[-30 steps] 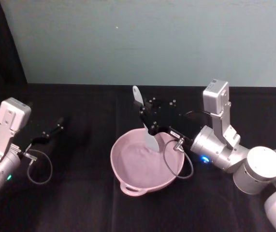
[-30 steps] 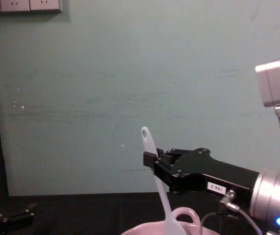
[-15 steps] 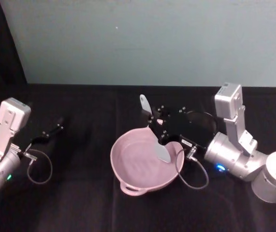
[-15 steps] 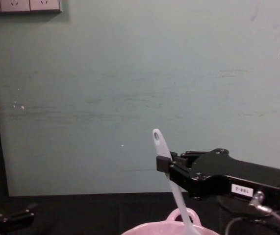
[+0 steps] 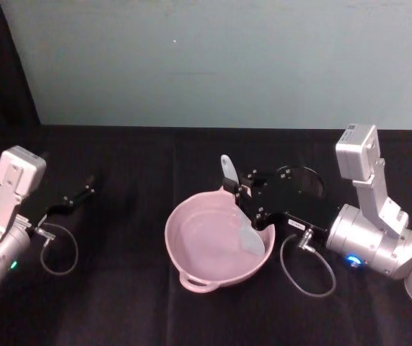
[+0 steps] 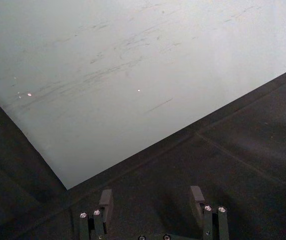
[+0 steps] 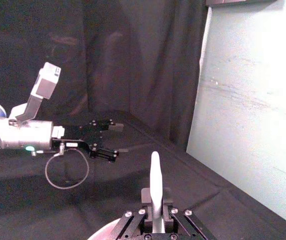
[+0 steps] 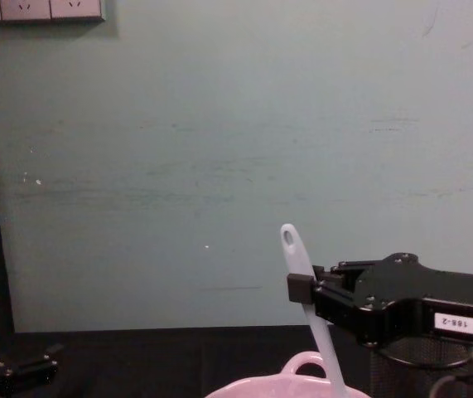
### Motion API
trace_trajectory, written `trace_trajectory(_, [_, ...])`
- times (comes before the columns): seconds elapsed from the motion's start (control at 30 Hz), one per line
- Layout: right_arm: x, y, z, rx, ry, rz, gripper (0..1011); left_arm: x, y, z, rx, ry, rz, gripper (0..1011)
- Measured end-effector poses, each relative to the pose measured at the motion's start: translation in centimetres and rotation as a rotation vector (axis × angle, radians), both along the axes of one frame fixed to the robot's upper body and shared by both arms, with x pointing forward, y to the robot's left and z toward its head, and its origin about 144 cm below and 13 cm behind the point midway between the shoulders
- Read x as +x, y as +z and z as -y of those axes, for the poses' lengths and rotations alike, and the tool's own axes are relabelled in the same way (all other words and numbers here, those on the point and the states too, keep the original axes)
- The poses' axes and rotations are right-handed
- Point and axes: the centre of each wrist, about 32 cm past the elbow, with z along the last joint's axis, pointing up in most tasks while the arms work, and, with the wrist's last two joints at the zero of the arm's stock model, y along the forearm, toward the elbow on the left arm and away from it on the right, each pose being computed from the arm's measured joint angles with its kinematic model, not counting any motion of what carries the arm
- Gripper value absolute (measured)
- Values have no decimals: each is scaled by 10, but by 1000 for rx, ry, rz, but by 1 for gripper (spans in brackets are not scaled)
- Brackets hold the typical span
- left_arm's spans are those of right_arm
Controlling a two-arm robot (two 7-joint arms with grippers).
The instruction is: Use the one hand to pick up the spoon and stir the clear water in the bowl.
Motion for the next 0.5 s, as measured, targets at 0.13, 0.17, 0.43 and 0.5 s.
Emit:
trace_trajectory(0.13, [-3, 9, 4, -22, -3, -3, 118, 0, 0, 0, 0, 0, 0, 1005])
trace_trajectory(0.17, [-4, 10, 4, -27, -4, -3, 118, 0, 0, 0, 0, 0, 0, 1005])
trace_trajectory(0.43, [-10, 31, 14, -104, -17, -15, 118, 0, 0, 0, 0, 0, 0, 1005])
trace_trajectory(0.5, [-12, 39, 17, -135, -14, -13, 118, 0, 0, 0, 0, 0, 0, 1005])
